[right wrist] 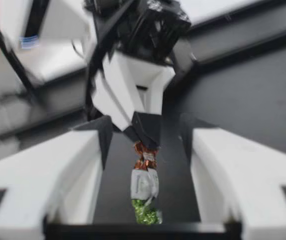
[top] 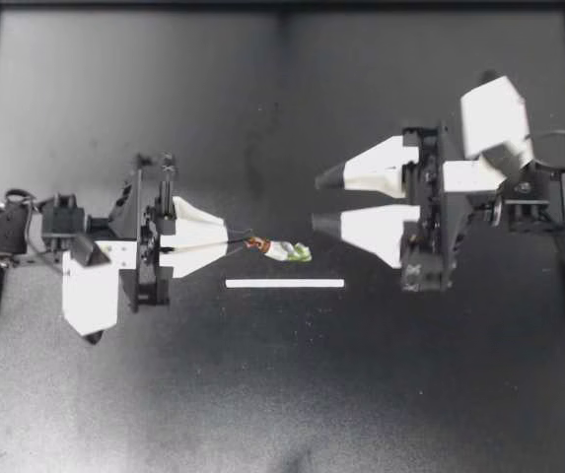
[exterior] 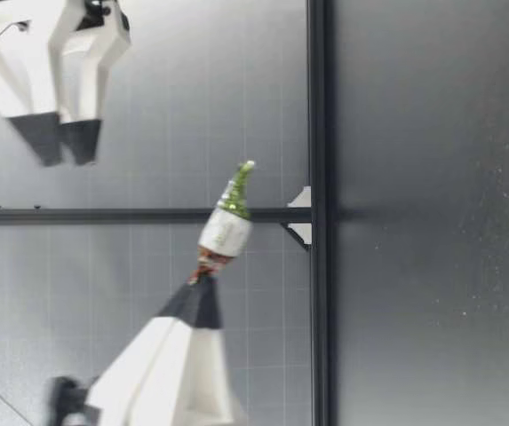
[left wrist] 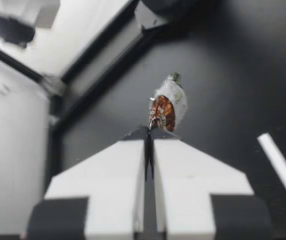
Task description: Pick up the candy and unwrap it.
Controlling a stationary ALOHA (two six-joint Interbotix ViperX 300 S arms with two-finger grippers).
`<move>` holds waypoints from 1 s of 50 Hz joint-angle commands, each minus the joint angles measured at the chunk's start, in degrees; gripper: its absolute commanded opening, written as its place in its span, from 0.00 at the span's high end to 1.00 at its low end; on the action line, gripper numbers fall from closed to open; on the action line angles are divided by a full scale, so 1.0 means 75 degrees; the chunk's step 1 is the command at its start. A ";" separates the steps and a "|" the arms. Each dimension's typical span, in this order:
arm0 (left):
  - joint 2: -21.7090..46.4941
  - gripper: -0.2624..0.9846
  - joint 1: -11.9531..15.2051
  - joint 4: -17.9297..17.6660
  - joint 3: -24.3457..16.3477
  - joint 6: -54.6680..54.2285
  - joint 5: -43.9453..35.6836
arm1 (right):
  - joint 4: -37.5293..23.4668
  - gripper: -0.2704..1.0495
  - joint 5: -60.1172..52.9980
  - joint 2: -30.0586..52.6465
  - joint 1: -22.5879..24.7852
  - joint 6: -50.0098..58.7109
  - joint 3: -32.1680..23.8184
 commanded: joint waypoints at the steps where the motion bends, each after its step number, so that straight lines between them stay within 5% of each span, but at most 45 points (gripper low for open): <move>1: -0.0340 0.91 -0.0141 0.0094 -0.0188 0.0562 0.0047 | -0.0188 0.36 -0.0340 0.0246 -0.0059 0.0551 -0.0141; 30: -0.0422 0.91 -0.0246 0.0152 0.0398 0.1617 -0.1160 | -0.3141 0.36 -0.1758 0.1746 -0.0434 0.4301 -0.0867; 50: -0.0434 0.91 -0.0270 0.0234 0.0398 0.1617 -0.1406 | -0.3223 0.37 -0.1793 0.1980 -0.0492 0.4512 -0.0914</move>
